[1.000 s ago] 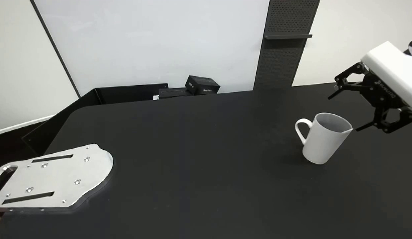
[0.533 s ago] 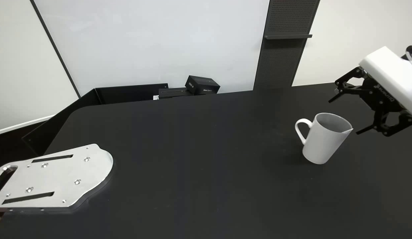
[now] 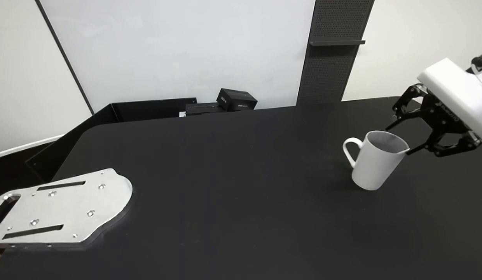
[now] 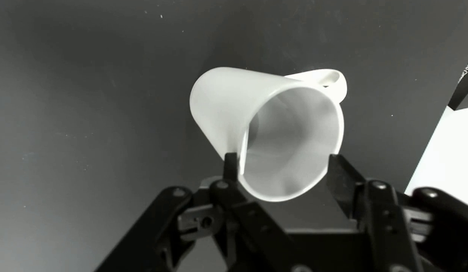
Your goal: Take the spoon out of the cup and put it on the table
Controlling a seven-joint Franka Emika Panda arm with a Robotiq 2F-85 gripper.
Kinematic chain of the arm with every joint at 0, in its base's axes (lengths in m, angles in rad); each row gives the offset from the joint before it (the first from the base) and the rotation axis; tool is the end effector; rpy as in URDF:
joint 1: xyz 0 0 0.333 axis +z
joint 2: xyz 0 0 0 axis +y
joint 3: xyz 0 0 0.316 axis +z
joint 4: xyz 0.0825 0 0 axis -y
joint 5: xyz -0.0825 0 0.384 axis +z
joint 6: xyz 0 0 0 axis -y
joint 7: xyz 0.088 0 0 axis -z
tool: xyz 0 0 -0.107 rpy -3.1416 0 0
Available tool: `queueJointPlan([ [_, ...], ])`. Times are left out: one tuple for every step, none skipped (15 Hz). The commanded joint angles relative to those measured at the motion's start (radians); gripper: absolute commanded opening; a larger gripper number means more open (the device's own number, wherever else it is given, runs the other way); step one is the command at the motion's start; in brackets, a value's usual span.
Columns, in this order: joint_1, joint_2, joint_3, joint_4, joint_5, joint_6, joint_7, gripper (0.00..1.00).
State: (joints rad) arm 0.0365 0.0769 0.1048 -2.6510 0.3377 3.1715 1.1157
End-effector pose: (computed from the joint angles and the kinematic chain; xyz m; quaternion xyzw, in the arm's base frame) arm 0.4568 0.0349 0.2623 -0.7719 0.5968 -0.1539 0.1563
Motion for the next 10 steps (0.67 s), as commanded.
queueJointPlan([
  [0.015, 0.022, -0.012, 0.021, 0.029, 0.013, -0.02, 0.33],
  [0.015, 0.023, -0.013, 0.021, 0.029, 0.013, -0.021, 0.25],
  [0.015, 0.025, -0.013, 0.021, 0.028, 0.012, -0.021, 0.19],
  [0.015, 0.026, -0.014, 0.021, 0.028, 0.011, -0.021, 0.11],
  [0.014, 0.027, -0.016, 0.021, 0.028, 0.011, -0.021, 0.05],
  [0.014, 0.028, -0.017, 0.022, 0.028, 0.011, -0.021, 0.01],
  [0.013, 0.029, -0.019, 0.022, 0.028, 0.01, -0.021, 0.0],
  [0.013, 0.031, -0.021, 0.022, 0.028, 0.01, -0.021, 0.0],
  [0.012, 0.032, -0.023, 0.022, 0.028, 0.009, -0.021, 0.0],
  [0.012, 0.031, -0.024, 0.023, 0.028, 0.008, -0.021, 0.01],
])
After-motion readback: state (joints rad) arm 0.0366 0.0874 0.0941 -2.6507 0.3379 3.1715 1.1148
